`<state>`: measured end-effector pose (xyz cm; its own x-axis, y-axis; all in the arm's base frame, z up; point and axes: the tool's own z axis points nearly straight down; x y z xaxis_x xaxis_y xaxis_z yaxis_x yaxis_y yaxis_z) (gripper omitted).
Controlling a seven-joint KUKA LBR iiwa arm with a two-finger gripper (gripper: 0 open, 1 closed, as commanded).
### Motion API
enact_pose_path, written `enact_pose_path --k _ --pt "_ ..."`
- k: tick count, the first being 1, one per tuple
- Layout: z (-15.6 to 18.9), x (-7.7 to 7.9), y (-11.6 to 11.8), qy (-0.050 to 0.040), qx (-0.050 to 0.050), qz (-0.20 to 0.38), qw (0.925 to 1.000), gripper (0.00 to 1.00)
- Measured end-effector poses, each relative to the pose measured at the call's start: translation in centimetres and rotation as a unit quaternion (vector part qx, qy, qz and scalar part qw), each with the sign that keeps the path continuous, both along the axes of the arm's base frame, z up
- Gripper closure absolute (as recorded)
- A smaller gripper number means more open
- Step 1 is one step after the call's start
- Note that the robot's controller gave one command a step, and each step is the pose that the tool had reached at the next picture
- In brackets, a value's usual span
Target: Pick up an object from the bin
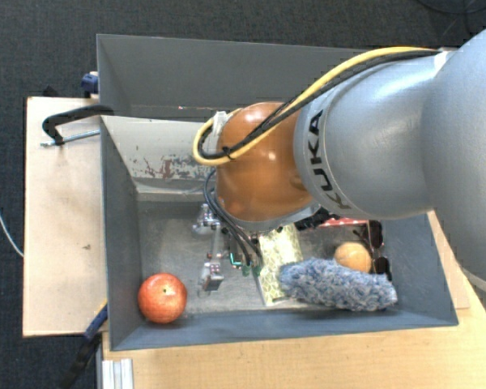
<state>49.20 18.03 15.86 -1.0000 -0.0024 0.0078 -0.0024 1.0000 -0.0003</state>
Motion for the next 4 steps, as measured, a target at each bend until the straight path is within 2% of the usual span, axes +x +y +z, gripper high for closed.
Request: enact_pose_path --k 1,2,3,4 --pt "0.4 0.2 -0.1 -0.004 0.001 -0.001 1.0 0.0" --pt "-6.8 0.9 3.3 -0.0047 -0.011 0.043 0.999 0.0" --pt "-7.0 0.5 3.6 -0.0043 -0.005 0.044 0.999 0.0" --pt "-6.2 0.2 4.8 -0.0059 0.001 0.227 0.9738 0.0"
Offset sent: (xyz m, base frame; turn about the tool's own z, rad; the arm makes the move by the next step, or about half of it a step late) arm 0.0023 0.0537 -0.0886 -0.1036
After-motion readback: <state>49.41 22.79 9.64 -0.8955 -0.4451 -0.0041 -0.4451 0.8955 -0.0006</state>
